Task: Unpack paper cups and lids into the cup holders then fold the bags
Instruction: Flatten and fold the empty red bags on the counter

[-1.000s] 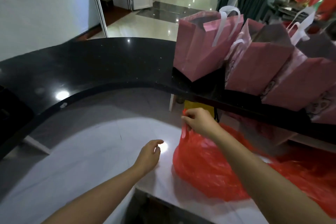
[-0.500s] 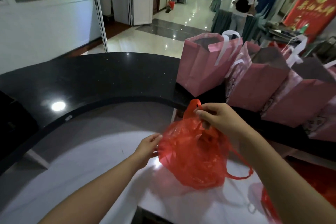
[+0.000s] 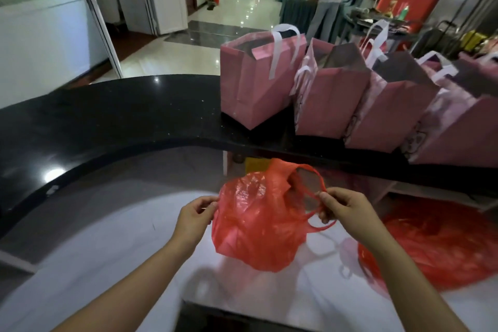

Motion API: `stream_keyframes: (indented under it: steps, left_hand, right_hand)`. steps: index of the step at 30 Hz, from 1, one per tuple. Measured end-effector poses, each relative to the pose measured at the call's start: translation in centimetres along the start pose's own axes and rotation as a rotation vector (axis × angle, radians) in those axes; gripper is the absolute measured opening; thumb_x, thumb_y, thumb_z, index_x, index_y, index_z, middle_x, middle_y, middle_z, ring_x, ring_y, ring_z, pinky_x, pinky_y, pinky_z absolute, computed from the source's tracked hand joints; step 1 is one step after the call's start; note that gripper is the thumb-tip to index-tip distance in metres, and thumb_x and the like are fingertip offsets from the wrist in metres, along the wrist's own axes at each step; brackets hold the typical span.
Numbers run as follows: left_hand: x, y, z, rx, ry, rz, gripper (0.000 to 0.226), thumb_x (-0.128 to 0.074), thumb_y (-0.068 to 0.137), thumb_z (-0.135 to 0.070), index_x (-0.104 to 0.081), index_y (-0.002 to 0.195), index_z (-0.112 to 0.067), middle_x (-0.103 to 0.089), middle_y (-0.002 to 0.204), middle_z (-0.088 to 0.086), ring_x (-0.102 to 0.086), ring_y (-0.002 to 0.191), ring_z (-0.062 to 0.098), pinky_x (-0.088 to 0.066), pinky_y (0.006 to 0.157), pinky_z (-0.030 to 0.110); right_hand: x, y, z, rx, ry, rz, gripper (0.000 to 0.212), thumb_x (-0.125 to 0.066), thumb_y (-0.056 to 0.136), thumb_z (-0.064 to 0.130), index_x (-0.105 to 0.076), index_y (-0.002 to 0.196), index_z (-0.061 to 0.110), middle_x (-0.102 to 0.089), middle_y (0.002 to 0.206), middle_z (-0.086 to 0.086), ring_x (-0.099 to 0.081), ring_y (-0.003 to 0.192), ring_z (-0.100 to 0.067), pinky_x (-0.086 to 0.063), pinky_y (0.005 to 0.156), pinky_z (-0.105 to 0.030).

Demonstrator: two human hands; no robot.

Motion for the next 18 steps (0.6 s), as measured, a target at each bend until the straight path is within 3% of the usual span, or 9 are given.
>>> stream_keyframes:
  steps: [4,7,9,14,18]
  left_hand:
    - [3.4,0.1,-2.4,-0.081,0.053,-0.228,0.018,-0.062,0.099,-0.023,-0.072,0.094,-0.037,-0.074,0.088,-0.017,-0.071,0.082,0.007,-0.059,0.066,0.024]
    - [6.2,-0.6,-3.9,-0.151,0.147,-0.378,0.014,-0.06,0.1,-0.025,-0.071,0.103,-0.032,-0.072,0.096,-0.011,-0.067,0.089,0.009,-0.059,0.078,0.034]
    - [7.3,-1.5,-5.2,-0.228,0.232,-0.449,0.014,-0.058,0.101,-0.024,-0.069,0.106,-0.031,-0.068,0.105,-0.009,-0.062,0.092,0.003,-0.055,0.082,0.031]
    - [7.2,-3.7,-8.0,-0.405,0.334,-0.453,0.018,-0.059,0.099,-0.018,-0.066,0.103,-0.034,-0.063,0.102,-0.013,-0.059,0.09,-0.006,-0.044,0.073,0.006]
    - [3.1,-6.1,-9.3,-0.672,0.499,-0.314,0.014,-0.067,0.094,-0.009,-0.071,0.104,-0.019,-0.066,0.101,-0.008,-0.06,0.09,0.005,-0.048,0.08,0.016]
  right_hand:
    - [0.8,-1.4,-3.4,-0.076,0.055,-0.099,0.021,-0.064,0.099,0.019,-0.076,0.082,0.021,-0.068,0.063,-0.013,-0.06,0.054,-0.02,-0.056,0.061,-0.032]
    - [0.3,-1.8,-4.7,-0.108,0.038,-0.156,0.021,-0.067,0.097,0.019,-0.075,0.077,0.02,-0.065,0.06,-0.008,-0.057,0.051,-0.017,-0.052,0.061,-0.037]
    - [-0.3,-1.9,-5.1,-0.11,0.006,-0.17,0.021,-0.069,0.096,0.023,-0.074,0.075,0.023,-0.063,0.058,-0.005,-0.054,0.049,-0.015,-0.048,0.06,-0.035]
    - [-0.3,-2.5,-4.3,-0.067,0.037,-0.238,0.01,-0.068,0.095,0.019,-0.072,0.09,0.027,-0.064,0.059,-0.002,-0.054,0.05,-0.012,-0.048,0.058,-0.03]
    - [-1.1,-2.9,-2.8,-0.036,0.011,-0.211,0.008,-0.068,0.096,0.019,-0.071,0.09,0.024,-0.072,0.069,0.0,-0.066,0.058,-0.012,-0.051,0.061,-0.024]
Point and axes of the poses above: each hand's wrist, its own y-axis towards the middle knuckle, its own x-axis out of the back of the hand, z = x × y, the point moved 8 cm from there along y, towards the middle knuckle
